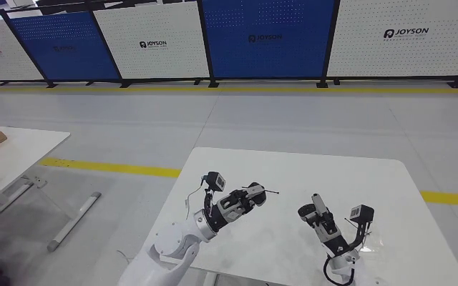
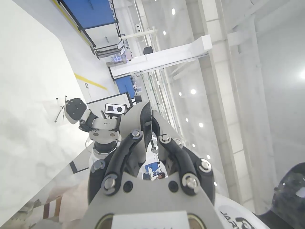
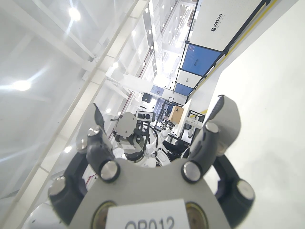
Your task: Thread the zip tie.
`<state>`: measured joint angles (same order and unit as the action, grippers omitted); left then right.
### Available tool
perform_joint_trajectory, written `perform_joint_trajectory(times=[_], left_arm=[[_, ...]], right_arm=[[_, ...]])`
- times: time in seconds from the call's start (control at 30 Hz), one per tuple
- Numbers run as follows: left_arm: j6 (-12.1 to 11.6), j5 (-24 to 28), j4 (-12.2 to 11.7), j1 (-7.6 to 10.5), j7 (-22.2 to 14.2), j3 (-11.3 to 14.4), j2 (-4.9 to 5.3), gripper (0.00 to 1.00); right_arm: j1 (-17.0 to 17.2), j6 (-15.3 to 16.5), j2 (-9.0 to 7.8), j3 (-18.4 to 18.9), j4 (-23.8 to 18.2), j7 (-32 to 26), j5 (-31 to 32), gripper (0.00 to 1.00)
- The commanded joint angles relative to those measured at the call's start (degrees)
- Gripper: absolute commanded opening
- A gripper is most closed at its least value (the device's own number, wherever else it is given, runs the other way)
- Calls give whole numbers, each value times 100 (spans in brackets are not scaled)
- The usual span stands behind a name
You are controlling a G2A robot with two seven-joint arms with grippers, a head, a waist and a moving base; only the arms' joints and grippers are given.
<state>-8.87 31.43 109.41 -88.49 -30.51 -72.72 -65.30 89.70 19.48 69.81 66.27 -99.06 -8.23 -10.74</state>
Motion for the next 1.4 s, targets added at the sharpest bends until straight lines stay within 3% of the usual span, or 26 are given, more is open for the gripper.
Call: perform_joint_trajectory(times=[0.0,0.1,0.17,0.57,0.73,0.93,1.37], left_arm=[[-101,395,34,16,-226,-5,-6,0],[-413,915,-25,0,-526,-91,-11,0],[-522,870,-48,-10,-451,-166,-9,0],[-511,849,-57,-8,-428,-165,-9,0],[174,-85,-138,59,39,-58,15,0],[783,-540,-201,52,6,-61,63,0],[756,-416,-159,0,-7,-48,62,0]], right_arm=[[0,0,0,0,0,0,0,100],[0,0,0,0,0,0,0,100],[0,0,0,0,0,0,0,100],[0,0,0,0,0,0,0,100],[0,0,0,0,0,0,0,100],[0,0,0,0,0,0,0,100],[0,0,0,0,0,0,0,100]])
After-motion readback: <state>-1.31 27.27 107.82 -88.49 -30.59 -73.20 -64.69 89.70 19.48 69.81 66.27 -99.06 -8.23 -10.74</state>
